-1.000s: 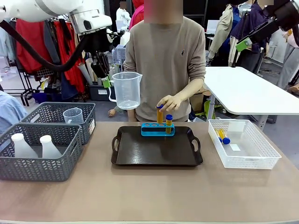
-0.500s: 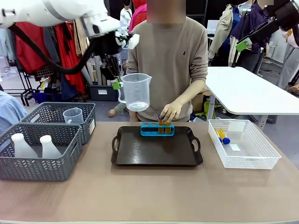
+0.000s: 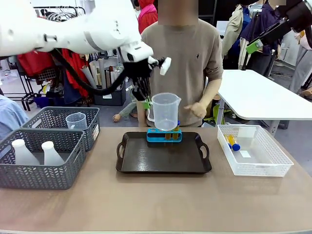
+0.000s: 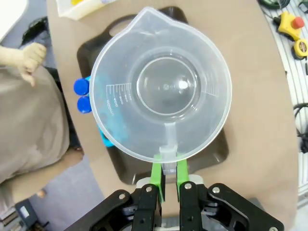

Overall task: Prepare the laboratory tools.
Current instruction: Pick up one Large Measuring Cup and place it on the Handle tray.

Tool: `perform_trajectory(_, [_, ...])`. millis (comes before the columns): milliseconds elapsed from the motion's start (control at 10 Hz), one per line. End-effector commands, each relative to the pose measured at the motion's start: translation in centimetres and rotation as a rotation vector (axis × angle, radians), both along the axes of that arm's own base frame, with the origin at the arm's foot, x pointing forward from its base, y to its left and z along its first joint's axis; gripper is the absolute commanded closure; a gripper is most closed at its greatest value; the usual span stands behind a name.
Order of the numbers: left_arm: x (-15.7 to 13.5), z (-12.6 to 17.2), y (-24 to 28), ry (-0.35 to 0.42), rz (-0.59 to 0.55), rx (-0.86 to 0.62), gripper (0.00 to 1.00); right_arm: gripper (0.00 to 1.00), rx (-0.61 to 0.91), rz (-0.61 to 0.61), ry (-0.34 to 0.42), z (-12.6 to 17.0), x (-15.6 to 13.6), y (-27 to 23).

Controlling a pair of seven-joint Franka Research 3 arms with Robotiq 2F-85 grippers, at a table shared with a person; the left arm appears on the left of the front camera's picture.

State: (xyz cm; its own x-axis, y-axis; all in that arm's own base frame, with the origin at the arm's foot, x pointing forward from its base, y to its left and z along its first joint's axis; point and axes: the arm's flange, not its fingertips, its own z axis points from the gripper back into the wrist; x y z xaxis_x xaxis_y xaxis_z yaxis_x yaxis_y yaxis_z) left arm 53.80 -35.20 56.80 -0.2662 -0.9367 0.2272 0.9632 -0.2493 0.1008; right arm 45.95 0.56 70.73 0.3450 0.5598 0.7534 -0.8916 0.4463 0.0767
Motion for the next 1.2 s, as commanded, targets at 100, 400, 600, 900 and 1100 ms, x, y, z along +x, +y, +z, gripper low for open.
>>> perform_trajectory(100, [2.9,-3.5,-3.6,-0.021,-0.070,0.037,1.00,0.00,0.002,0.005,-0.003,0.2,0.0,0.1])
perform_trajectory(400, [4.8,-8.3,-6.8,0.002,-0.121,0.071,1.00,0.00,0.002,0.005,-0.003,0.2,0.0,0.1])
perform_trajectory(600, [5.9,-11.0,-8.4,0.005,-0.130,0.103,1.00,0.00,0.002,0.005,-0.003,0.2,0.0,0.1])
perform_trajectory(900, [6.6,-13.2,-9.7,0.008,-0.088,0.108,1.00,0.00,0.002,0.005,-0.003,0.2,0.0,0.1])
perform_trajectory(1100, [5.5,-14.1,-9.0,0.029,-0.121,0.092,1.00,0.00,0.002,0.005,-0.003,0.2,0.0,0.1])
